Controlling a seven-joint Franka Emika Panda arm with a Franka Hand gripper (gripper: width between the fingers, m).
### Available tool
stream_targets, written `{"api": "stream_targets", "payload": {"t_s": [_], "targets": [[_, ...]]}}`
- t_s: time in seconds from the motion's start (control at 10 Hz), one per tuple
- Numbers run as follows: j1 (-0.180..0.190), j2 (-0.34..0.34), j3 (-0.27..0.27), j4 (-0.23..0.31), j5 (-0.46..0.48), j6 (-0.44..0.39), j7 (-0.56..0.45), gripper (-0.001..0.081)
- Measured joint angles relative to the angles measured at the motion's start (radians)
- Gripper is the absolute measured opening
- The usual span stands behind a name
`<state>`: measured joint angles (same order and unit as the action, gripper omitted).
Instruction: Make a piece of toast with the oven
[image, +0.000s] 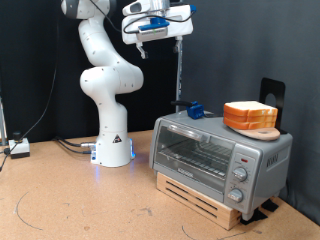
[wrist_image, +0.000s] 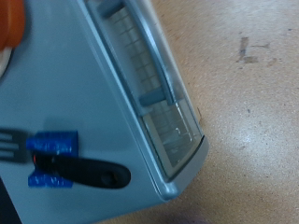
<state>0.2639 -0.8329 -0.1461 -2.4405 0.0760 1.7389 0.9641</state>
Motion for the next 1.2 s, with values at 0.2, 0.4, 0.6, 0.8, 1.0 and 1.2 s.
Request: {"api": "stream_targets", "payload": {"t_s": [0.2,0.4,0.6,0.8,1.0,1.2], "targets": [[0.015,0.029,-0.039,-0.001,-0.011,0.013,-0.074,0.0807],[0.007,0.051,-0.03,0.0,-0.011,0.029,-0.077,0.0807],[0.022,0.053,-0.058,-0.003,0.026,0.005,-0.16,0.0807],[0.028,0.071,-0.095,-0.024,0.048,0.021,-0.239,0.0807],[0.027,0.123,-0.127,-0.055,0.046,0.086,-0.297,0.0807],[0.027,0.186,-0.152,-0.074,0.046,0.137,-0.358,0.0807]]}}
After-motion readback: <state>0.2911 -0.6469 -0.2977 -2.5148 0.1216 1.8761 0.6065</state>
